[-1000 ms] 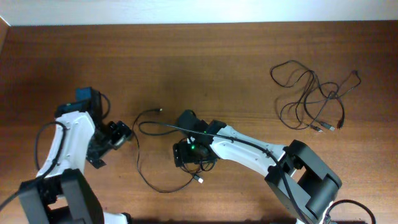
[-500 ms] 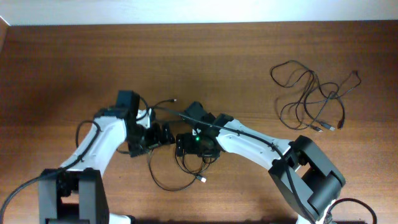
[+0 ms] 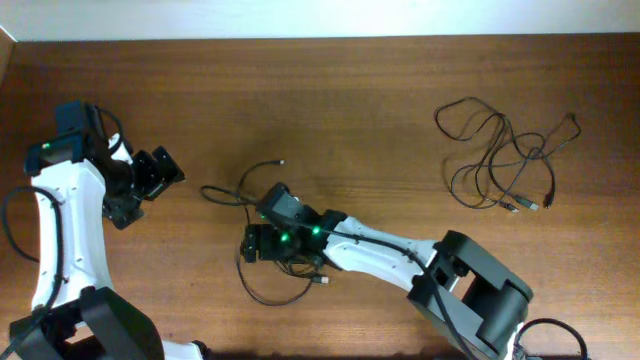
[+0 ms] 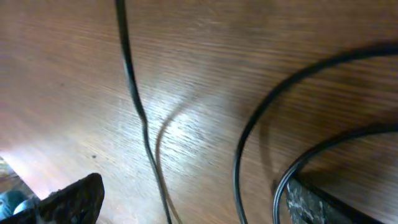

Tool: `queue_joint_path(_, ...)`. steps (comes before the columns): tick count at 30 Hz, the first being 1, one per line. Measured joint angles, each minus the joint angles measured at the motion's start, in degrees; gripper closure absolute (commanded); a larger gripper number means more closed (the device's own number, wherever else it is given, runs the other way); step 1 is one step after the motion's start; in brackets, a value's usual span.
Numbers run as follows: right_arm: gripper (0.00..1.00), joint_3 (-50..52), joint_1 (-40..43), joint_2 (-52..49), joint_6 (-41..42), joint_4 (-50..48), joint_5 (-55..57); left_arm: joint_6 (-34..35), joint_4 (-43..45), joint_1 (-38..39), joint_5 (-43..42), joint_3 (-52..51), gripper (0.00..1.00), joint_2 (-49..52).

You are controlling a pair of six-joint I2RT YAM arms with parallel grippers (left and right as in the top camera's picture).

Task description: Untangle cables

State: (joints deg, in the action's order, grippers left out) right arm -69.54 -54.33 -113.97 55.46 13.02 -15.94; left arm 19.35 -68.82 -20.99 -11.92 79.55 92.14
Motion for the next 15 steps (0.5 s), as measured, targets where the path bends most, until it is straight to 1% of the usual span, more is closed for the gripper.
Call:
queue_joint_path(3, 0.02, 0.0, -0.2, -0.3, 0.4, -2.2, 4.5, 0.0, 0.0, 0.0, 0.0, 0.0, 0.01, 0.0)
queue_joint_path(5, 0.02, -0.1, -1.0, -0.3, 1.4, -2.6, 11.8, 0.0, 0.0, 0.0, 0.0, 0.0, 0.01, 0.0)
queue_joint_path(8, 0.01, -0.1, -1.9, -0.6, 3.1, -3.1, 19.6, 0.0, 0.0, 0.0, 0.0, 0.0, 0.01, 0.0)
queue_joint_path(11, 0.02, -0.1, -2.1, -0.9, 5.2, -4.6, 21.7, 0.0, 0.0, 0.0, 0.0, 0.0, 0.01, 0.0)
queue_joint_path(13, 0.01, 0.0, -2.7, -1.2, 5.9, -7.0, 21.2, 0.2, 0.0, 0.0, 0.0, 0.0, 0.01, 0.0)
queue_joint_path(15, 0.02, 0.0, -3.7, -1.2, 6.1, -7.3, 21.0, 0.2, 0.0, 0.0, 0.0, 0.0, 0.01, 0.0)
